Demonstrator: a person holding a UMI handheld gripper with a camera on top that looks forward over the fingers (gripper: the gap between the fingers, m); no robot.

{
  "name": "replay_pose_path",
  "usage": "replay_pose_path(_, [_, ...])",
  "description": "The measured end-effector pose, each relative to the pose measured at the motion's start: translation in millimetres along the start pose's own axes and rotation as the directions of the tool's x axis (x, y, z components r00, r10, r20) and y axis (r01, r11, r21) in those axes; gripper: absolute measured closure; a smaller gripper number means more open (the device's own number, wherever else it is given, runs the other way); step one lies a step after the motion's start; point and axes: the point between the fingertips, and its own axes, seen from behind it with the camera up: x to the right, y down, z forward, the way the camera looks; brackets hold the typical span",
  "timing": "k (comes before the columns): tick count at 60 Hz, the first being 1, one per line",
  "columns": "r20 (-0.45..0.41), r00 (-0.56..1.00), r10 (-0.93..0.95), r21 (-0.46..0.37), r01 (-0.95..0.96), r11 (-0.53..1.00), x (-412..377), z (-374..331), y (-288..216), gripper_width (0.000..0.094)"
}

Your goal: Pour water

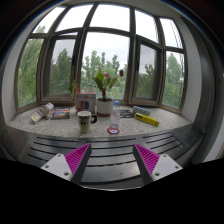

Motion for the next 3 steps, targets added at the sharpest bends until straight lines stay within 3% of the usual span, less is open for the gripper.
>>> replay_pose_path(3, [0.015, 1.000, 0.009, 0.001, -0.009, 1.000, -3.4, -6.3, 0.2, 0.0081])
